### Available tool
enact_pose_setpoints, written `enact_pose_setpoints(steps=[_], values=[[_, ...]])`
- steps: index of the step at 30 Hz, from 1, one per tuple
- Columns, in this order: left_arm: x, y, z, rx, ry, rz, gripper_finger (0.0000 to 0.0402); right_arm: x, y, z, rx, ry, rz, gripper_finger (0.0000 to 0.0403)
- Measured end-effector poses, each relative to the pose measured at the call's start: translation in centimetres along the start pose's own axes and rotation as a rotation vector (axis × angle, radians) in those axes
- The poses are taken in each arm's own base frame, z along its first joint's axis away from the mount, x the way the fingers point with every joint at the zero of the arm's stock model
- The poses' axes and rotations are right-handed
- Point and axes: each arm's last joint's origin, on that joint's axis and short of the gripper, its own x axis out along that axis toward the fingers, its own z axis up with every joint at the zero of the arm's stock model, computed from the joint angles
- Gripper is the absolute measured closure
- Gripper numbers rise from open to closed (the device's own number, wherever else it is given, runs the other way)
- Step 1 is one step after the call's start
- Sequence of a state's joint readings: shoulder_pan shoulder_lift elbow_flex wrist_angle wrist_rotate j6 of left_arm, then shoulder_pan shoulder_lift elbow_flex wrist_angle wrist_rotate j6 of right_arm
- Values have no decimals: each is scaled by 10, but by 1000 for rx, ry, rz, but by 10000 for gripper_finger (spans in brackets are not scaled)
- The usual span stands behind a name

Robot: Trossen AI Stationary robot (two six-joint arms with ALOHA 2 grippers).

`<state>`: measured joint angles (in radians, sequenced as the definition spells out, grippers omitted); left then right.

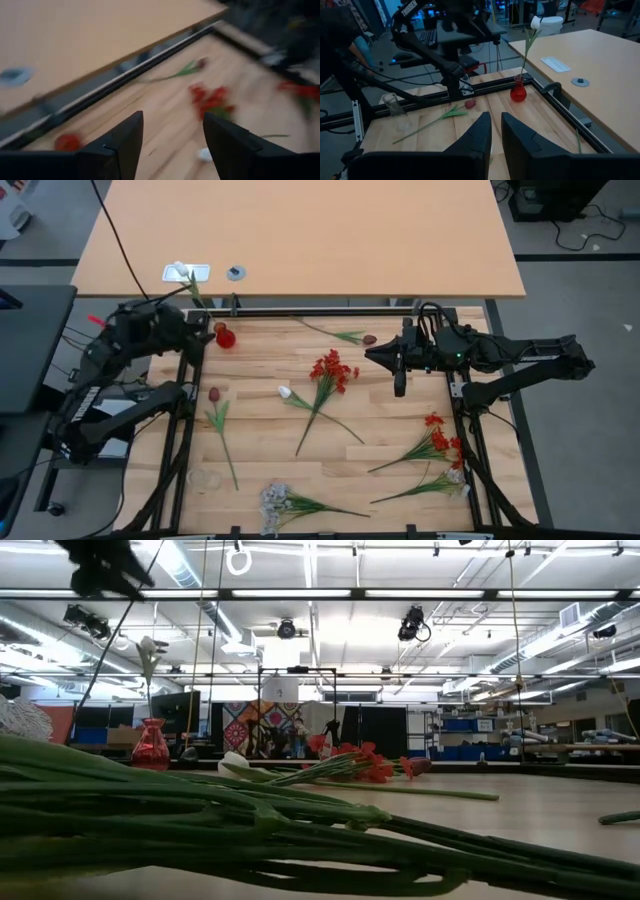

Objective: Sort flowers into vase by color
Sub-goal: Put the white tulip into the red vase

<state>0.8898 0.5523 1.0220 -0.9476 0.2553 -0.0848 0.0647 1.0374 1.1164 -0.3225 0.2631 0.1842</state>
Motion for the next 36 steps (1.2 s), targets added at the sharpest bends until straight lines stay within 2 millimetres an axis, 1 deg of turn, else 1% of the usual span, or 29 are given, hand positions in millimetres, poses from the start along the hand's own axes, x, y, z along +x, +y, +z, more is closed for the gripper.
enact_pose_setpoints(steps=[4,10,13,15,19,23,25,28,30,33,36], values=[[-3,-7,12,51,-100,-87,202,0,0,0,0,0,0,350],[-3,-22,43,110,-369,-285,203,0,0,0,0,0,0,350],[5,-30,56,128,-437,-363,203,0,0,0,0,0,0,350],[17,-37,61,139,-431,-415,203,0,0,0,0,0,-1,350],[51,-54,66,113,-353,-466,203,0,0,0,0,0,-1,350],[85,-74,60,126,-256,-446,203,0,0,0,2,-1,0,350],[98,-80,55,99,-192,-399,203,0,1,1,65,-7,23,350],[118,-82,42,19,-37,-312,203,1,2,1,197,1,54,350],[128,-83,32,-19,64,-281,203,5,2,0,224,13,46,350],[133,-84,20,-113,197,-239,203,23,-2,-8,266,72,19,350],[134,-83,8,-228,322,-161,203,54,-4,-29,322,208,-25,350]])
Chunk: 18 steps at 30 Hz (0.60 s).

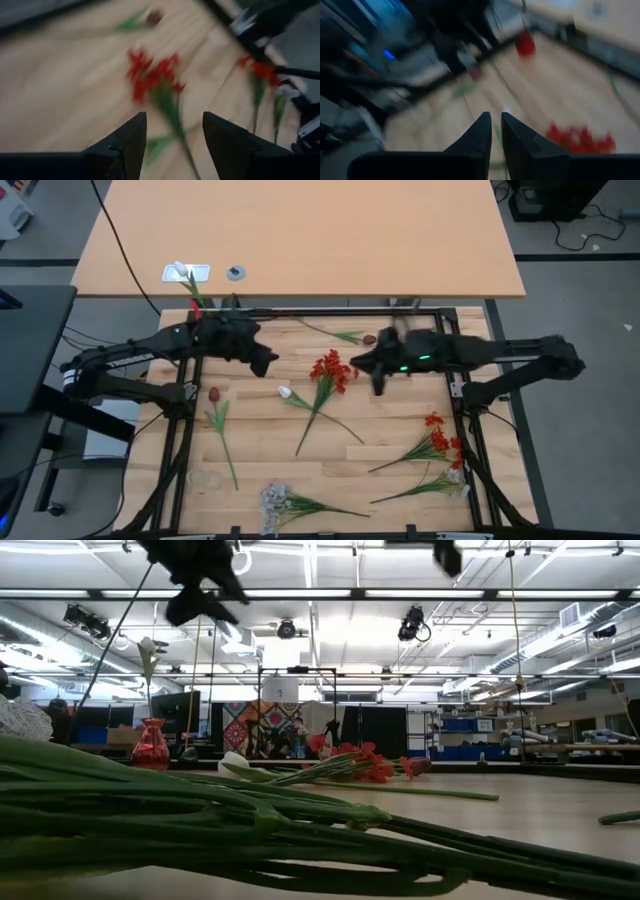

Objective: Sort flowers into vase by color
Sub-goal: Put the white tulip into the red vase

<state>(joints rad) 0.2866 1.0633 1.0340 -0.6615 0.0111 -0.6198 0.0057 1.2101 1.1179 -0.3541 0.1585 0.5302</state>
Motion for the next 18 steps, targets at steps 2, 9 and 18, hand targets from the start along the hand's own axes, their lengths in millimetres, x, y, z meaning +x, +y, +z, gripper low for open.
enact_pose_setpoints(steps=[2,9,18], values=[[0,4,-8,-58,72,52,203,26,-4,-13,37,100,-47,350],[-3,10,-22,-85,143,211,203,110,-2,-56,-21,367,-52,346],[5,12,-21,-106,147,262,203,197,9,-75,-106,443,-93,309]])
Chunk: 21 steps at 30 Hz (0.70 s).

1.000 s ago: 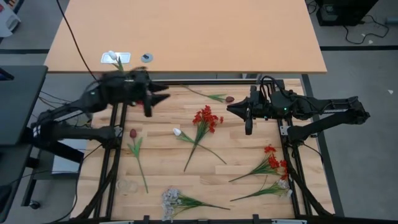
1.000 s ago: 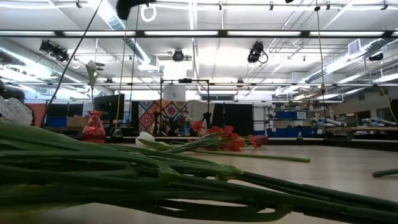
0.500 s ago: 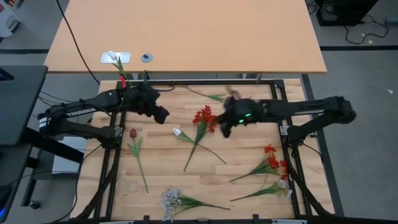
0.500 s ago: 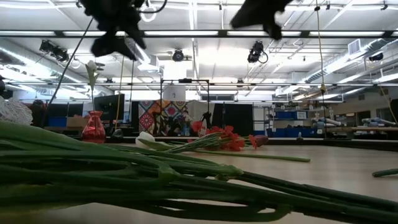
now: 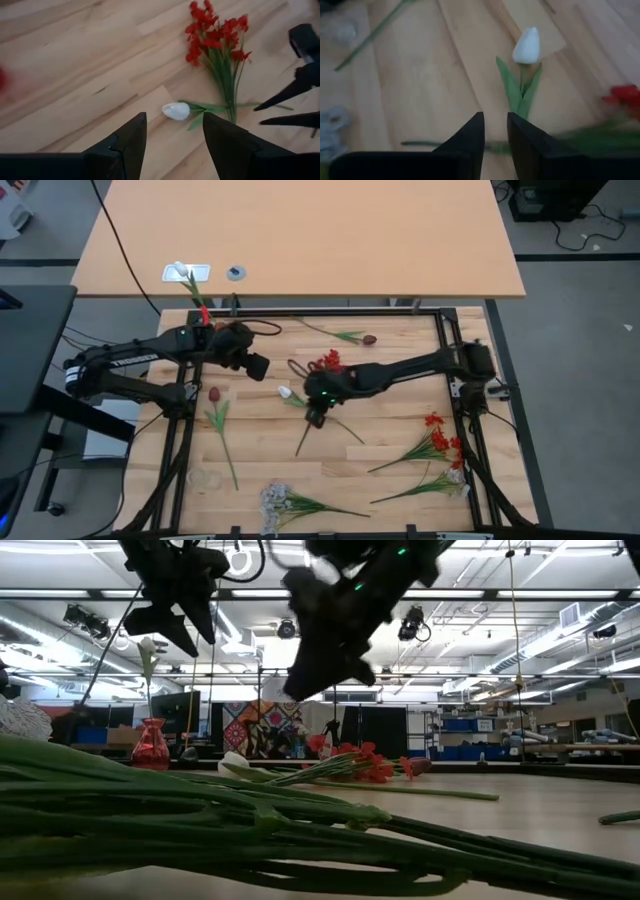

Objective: Sort flowers into vase by color
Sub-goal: Put the white tulip into the red vase

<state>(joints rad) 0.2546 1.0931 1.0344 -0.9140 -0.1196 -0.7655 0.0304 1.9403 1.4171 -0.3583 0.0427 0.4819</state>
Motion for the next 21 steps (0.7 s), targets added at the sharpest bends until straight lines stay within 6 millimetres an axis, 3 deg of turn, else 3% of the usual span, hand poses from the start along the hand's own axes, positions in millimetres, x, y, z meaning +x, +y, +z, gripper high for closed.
enact_pose_setpoints(steps=[6,13,21], values=[[0,2,-2,-8,17,16,203,33,3,2,-151,92,-8,272],[0,2,-2,-7,18,17,203,60,-7,-3,-179,153,-64,208],[-1,8,-8,5,84,80,203,85,-21,-15,-169,220,-102,224]])
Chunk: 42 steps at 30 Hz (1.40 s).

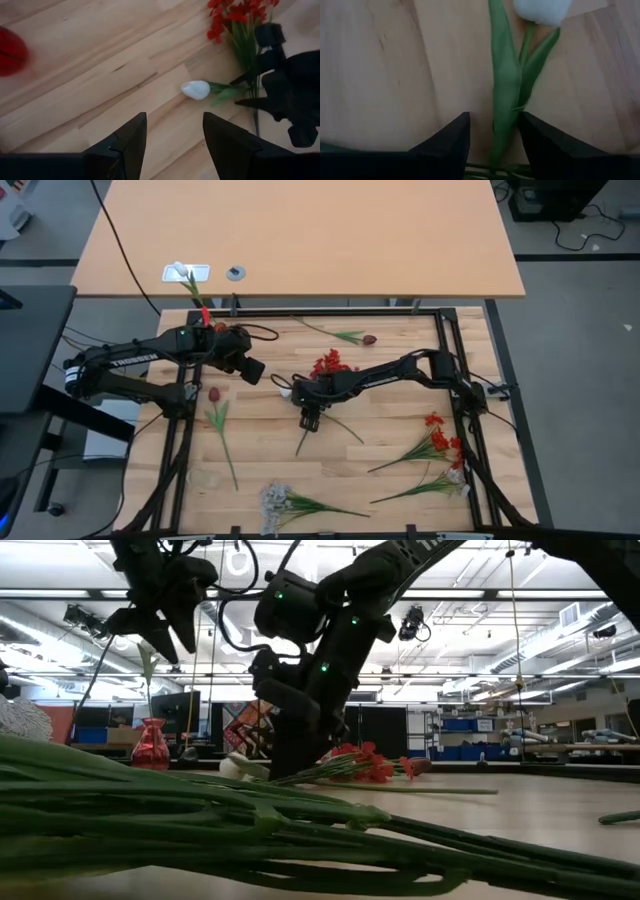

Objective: Sort flowers into vase by color
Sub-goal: Put the white tulip into the red vase

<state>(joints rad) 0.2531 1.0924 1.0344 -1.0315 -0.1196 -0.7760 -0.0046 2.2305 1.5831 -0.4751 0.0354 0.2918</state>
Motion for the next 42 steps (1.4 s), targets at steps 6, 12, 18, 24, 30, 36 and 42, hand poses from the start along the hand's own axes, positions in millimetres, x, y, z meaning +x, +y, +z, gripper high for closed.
enact_pose_setpoints(steps=[6,12,18,24,30,36,42], values=[[0,1,-1,3,12,11,203,1,0,-1,21,-3,-12,306],[0,2,-2,13,17,14,203,-7,0,3,59,-50,-46,388],[-3,3,-6,27,35,14,203,-55,6,22,112,-241,-67,394],[-14,4,-11,62,0,-17,203,-108,-7,20,241,-498,-91,397],[-29,9,-12,58,-81,-69,203,-126,-32,-23,379,-857,40,398],[-38,-10,0,233,-262,-269,203,-144,-52,-54,334,-1145,222,400],[-34,-44,19,433,-484,-426,203,-171,-57,-39,194,-1240,312,400]])
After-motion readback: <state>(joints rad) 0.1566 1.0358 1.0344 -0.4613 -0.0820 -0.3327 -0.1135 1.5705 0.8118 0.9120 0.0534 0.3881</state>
